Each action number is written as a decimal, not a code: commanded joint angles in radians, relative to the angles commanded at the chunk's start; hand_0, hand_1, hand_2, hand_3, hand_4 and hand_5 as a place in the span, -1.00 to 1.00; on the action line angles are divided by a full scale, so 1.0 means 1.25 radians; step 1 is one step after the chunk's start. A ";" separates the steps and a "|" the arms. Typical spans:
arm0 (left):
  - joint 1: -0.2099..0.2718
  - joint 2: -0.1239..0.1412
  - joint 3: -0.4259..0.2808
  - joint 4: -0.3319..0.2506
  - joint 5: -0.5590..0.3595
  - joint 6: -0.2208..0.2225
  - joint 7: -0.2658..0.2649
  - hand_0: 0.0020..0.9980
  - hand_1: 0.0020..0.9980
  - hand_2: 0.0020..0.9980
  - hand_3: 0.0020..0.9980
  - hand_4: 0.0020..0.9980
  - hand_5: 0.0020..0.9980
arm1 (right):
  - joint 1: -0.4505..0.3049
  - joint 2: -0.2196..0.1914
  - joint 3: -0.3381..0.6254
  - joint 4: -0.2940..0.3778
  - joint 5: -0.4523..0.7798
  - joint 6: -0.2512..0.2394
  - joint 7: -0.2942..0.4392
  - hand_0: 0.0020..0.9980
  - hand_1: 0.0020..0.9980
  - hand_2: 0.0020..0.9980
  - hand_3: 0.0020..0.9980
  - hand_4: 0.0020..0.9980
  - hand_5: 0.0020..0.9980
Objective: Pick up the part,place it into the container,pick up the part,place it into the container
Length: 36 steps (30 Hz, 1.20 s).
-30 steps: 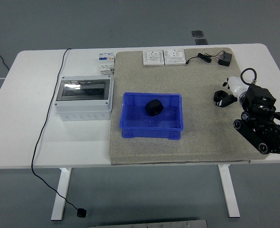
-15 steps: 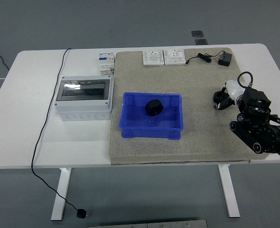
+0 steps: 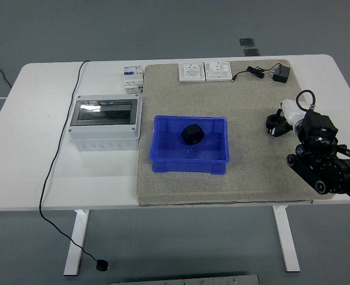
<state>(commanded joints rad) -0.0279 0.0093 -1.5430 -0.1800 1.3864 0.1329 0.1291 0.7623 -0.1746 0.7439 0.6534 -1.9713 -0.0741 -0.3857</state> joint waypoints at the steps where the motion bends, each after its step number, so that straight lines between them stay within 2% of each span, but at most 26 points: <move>1: 0.000 0.000 0.000 0.000 -0.001 0.000 0.000 0.47 0.33 0.50 0.20 0.34 -0.02 | -0.001 -0.004 0.003 0.007 -0.003 0.000 0.000 -0.62 -0.52 0.00 0.13 0.12 -0.67; 3: 0.000 -0.001 0.001 0.000 -0.002 0.000 0.000 0.47 0.33 0.50 0.20 0.34 -0.02 | -0.005 -0.013 0.010 0.024 -0.010 0.002 -0.001 -0.62 -0.52 0.00 0.13 0.12 -0.67; 6: 0.002 -0.001 0.004 0.000 -0.008 0.001 -0.001 0.47 0.33 0.50 0.20 0.34 -0.02 | -0.024 -0.047 0.039 0.082 -0.035 0.019 -0.013 -0.62 -0.52 0.00 0.13 0.12 -0.67; 11: 0.004 -0.002 0.006 0.000 -0.014 0.002 -0.003 0.47 0.33 0.49 0.20 0.34 -0.03 | -0.056 -0.115 0.054 0.217 -0.028 0.054 -0.038 -0.62 -0.52 0.00 0.14 0.12 -0.67; 13: 0.005 -0.002 0.004 0.000 -0.012 0.002 -0.003 0.47 0.33 0.49 0.20 0.34 -0.03 | -0.059 -0.128 0.040 0.270 -0.015 0.056 -0.040 -0.63 -0.52 0.02 0.14 0.12 -0.67; 15: 0.005 -0.002 0.002 0.000 -0.009 0.002 -0.002 0.47 0.33 0.49 0.20 0.34 -0.03 | -0.061 -0.130 0.018 0.327 -0.006 0.054 -0.039 -0.63 -0.52 0.02 0.14 0.12 -0.67; 22: 0.005 -0.002 -0.001 0.000 -0.008 0.003 -0.002 0.46 0.33 0.49 0.20 0.35 -0.03 | -0.060 -0.095 -0.063 0.505 -0.001 0.027 -0.018 -0.63 -0.50 0.03 0.14 0.12 -0.66; 26: 0.005 -0.001 0.000 0.000 -0.010 0.003 -0.002 0.46 0.33 0.49 0.20 0.35 -0.02 | -0.053 -0.084 -0.086 0.570 0.004 -0.001 -0.001 -0.62 -0.49 0.04 0.16 0.12 -0.65; 29: 0.005 -0.001 0.000 0.000 -0.009 0.003 -0.002 0.46 0.33 0.49 0.20 0.35 -0.02 | -0.042 -0.068 -0.109 0.574 0.036 -0.034 0.032 -0.62 -0.49 0.04 0.16 0.12 -0.65; 33: 0.005 0.000 0.000 0.000 -0.009 0.003 -0.001 0.46 0.33 0.49 0.20 0.35 -0.02 | -0.029 -0.041 -0.140 0.518 0.067 -0.056 0.065 -0.58 -0.41 0.11 0.19 0.18 -0.63; 36: 0.004 0.000 -0.001 0.000 -0.006 0.002 -0.001 0.46 0.33 0.49 0.20 0.35 -0.02 | -0.020 -0.021 -0.163 0.474 0.066 -0.053 0.073 -0.58 -0.41 0.11 0.19 0.18 -0.63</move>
<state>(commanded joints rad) -0.0223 0.0092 -1.5448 -0.1800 1.3794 0.1358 0.1276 0.7376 -0.2011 0.5397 1.2462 -1.8892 -0.1408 -0.2943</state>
